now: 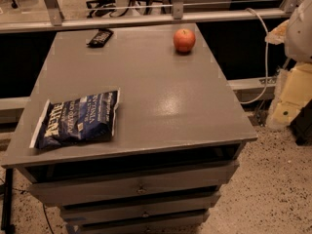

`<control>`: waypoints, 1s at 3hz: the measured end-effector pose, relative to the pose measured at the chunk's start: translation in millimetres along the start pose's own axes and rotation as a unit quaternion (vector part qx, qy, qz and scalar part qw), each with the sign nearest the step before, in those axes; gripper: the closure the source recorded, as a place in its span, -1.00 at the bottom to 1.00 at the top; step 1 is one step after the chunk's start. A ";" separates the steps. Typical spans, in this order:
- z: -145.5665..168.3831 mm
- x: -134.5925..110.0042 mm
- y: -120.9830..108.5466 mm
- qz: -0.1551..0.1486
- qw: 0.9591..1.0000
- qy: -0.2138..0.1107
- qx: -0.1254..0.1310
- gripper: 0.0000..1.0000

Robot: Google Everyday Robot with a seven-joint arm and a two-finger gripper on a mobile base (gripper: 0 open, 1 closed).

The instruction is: Pick blue chip bag

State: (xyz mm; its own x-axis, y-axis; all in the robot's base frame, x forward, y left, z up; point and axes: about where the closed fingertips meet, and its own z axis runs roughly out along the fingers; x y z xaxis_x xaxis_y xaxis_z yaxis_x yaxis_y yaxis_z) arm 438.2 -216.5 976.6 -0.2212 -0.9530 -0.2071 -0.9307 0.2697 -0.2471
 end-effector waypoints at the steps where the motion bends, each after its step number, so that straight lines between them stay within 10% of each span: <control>1: 0.0 0.0 0.0 0.000 1.000 0.000 0.000 -1.00; 3: 39.6 -39.9 3.6 -0.011 0.997 -0.074 -0.028 -1.00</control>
Offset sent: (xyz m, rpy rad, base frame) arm 0.0072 0.0086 -0.0050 0.0714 -0.0042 0.0316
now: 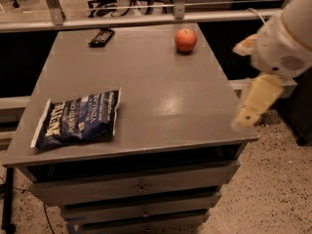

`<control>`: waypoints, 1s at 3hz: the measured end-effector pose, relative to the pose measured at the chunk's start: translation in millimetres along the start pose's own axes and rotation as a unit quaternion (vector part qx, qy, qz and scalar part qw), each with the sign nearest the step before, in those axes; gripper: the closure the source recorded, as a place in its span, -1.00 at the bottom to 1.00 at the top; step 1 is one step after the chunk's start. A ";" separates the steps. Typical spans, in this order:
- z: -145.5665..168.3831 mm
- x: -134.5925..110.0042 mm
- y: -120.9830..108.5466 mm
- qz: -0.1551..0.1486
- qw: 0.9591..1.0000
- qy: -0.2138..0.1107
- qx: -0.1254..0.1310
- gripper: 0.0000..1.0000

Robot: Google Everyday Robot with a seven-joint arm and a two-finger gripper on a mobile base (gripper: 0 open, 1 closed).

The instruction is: Pick blue chip bag

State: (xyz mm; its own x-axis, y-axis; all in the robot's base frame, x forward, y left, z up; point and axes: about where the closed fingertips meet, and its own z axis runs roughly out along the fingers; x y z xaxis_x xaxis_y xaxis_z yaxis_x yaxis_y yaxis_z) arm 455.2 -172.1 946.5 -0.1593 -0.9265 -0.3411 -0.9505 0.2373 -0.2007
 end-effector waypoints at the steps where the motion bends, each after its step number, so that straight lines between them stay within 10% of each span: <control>1: 63.1 -72.6 -1.1 -0.012 0.992 -0.119 -0.040 -1.00; 3: 102.5 -191.2 4.1 0.001 0.957 -0.275 -0.095 -1.00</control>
Offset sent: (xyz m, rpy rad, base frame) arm 0.0718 0.2345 -0.0323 0.7318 0.0457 0.2356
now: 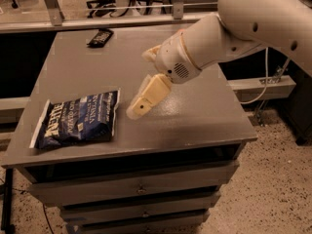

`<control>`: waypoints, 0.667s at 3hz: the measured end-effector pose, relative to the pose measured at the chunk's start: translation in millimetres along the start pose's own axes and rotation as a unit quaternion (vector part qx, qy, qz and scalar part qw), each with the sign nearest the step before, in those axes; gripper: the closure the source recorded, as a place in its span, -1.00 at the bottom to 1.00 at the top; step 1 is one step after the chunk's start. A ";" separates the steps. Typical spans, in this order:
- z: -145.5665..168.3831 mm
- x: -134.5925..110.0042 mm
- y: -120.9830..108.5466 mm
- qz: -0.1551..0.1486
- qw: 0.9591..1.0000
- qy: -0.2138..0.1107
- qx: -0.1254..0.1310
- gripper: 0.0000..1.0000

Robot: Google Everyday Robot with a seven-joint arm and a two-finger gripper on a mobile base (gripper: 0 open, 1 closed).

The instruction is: Pick blue chip bag

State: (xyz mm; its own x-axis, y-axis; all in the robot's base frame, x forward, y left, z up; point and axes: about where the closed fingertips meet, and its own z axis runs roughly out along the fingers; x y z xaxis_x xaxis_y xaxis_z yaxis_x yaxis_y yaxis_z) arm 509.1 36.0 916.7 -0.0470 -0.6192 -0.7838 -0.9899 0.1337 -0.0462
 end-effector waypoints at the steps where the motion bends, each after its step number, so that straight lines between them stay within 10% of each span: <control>1: 0.1 -0.1 0.1 0.000 1.000 0.000 0.000 -1.00; 2: 23.5 -6.4 1.8 -0.004 1.000 -0.021 -0.002 -1.00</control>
Offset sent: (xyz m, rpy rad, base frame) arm 0.0081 0.0620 -0.0308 0.1226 -0.0214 0.0192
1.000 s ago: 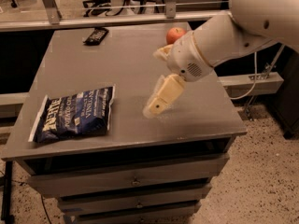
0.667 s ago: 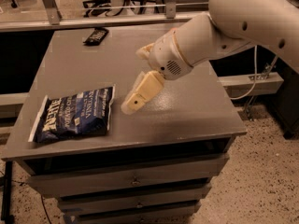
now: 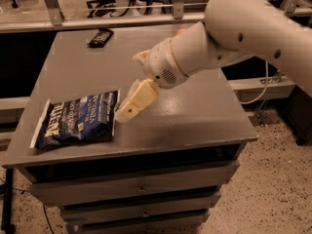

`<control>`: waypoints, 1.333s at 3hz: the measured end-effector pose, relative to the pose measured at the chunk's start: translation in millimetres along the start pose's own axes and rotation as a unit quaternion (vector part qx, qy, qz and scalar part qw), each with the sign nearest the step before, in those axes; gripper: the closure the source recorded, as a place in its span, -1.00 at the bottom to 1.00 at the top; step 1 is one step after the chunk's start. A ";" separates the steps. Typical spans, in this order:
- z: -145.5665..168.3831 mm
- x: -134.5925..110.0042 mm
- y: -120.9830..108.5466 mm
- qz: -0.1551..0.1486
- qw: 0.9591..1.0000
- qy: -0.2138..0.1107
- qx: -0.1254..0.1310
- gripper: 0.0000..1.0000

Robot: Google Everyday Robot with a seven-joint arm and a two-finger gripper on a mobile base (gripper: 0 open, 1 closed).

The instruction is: Pick blue chip bag

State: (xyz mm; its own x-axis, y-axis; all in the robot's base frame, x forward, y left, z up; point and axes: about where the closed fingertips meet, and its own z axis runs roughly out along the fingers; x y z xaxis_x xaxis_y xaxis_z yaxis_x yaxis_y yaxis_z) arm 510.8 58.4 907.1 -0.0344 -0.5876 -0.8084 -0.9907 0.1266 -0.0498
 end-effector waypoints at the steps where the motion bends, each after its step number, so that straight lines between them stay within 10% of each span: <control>1: 30.6 -5.8 -3.1 -0.003 1.000 -0.009 -0.001 -1.00; 4: 89.5 12.4 -4.3 0.006 1.000 0.017 -0.012 -1.00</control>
Offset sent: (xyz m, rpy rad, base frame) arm 0.0290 0.0700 -0.0476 0.0363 0.0011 -0.0011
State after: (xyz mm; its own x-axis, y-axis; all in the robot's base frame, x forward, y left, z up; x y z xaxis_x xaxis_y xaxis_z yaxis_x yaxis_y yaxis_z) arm 526.4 122.1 844.8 -0.0499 -0.6135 -0.7881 -0.9931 0.1140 -0.0259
